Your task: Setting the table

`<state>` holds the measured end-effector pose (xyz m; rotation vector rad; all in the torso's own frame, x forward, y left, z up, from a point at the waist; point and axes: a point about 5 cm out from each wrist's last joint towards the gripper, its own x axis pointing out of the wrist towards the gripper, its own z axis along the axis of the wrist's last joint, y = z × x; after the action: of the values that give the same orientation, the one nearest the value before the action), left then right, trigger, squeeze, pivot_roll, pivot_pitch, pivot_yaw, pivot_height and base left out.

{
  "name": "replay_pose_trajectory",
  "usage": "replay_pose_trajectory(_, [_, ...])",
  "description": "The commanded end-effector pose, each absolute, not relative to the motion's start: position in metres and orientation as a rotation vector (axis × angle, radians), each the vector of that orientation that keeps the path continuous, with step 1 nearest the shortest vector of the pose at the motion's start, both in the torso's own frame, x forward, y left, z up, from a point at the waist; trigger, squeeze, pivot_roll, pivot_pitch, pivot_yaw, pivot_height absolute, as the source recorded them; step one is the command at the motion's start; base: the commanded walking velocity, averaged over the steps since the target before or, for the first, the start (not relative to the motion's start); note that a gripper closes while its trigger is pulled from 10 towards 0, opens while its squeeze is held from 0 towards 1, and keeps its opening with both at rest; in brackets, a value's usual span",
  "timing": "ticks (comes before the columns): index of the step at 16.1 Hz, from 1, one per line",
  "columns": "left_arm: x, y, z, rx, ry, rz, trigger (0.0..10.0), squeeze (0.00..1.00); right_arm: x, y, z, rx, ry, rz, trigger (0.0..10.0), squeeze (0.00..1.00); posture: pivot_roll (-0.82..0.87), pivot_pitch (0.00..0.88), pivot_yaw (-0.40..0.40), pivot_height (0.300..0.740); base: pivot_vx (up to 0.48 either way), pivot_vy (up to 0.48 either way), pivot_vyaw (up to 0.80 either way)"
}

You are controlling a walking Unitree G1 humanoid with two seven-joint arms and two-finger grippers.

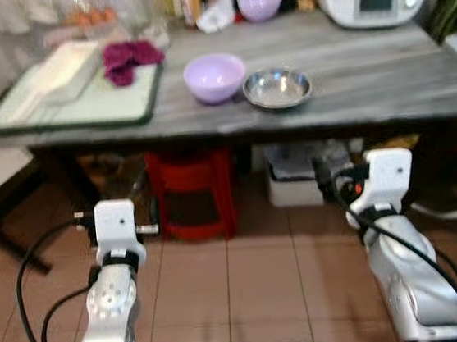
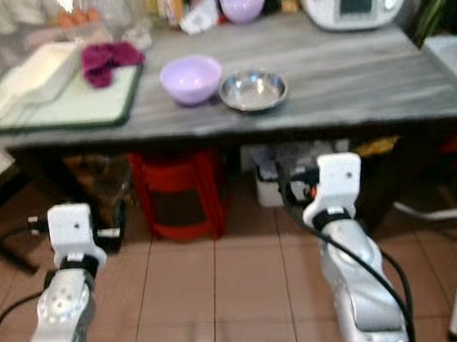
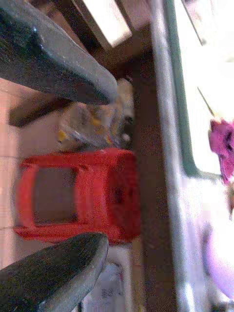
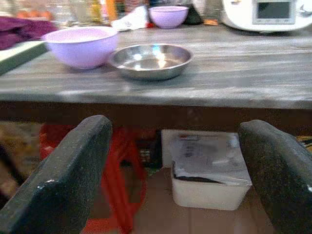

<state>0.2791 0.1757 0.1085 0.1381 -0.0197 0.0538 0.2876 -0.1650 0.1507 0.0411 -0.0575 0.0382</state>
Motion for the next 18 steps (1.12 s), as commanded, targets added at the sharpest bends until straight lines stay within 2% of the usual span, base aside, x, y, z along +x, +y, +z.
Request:
replay_pose_trajectory(1, [0.278, 0.177, 0.104, 0.14, 0.001, 0.066, 10.0, 0.0, 0.287, -0.167, 0.15, 0.035, -0.051, 0.027, 10.0, 0.0, -0.15, 0.137, 0.024, 0.74, -0.368, 0.0, 0.0])
replay_pose_trajectory(4, [0.278, 0.175, 0.105, 0.137, -0.008, 0.058, 10.0, 0.0, 0.289, -0.168, 0.151, 0.03, -0.055, 0.03, 10.0, 0.0, -0.15, 0.136, 0.022, 0.74, -0.369, 0.0, 0.0])
replay_pose_trajectory(7, [0.275, 0.167, 0.108, 0.059, -0.034, -0.061, 10.0, 0.0, 0.29, -0.167, 0.153, 0.026, -0.065, 0.032, 10.0, 0.0, -0.15, 0.143, 0.024, 0.74, 0.0, 0.0, 0.0])
replay_pose_trajectory(13, [0.278, 0.163, 0.115, 0.052, -0.067, -0.071, 10.0, 0.0, 0.292, -0.168, 0.154, 0.017, -0.07, 0.028, 10.0, 0.0, -0.16, 0.146, 0.028, 0.74, 0.0, 0.0, 0.0])
replay_pose_trajectory(18, [0.278, 0.162, 0.113, 0.042, -0.058, -0.079, 10.0, 0.0, 0.291, -0.166, 0.153, 0.014, -0.071, 0.032, 10.0, 0.0, -0.16, 0.146, 0.028, 0.74, 0.0, -0.322, 0.0])
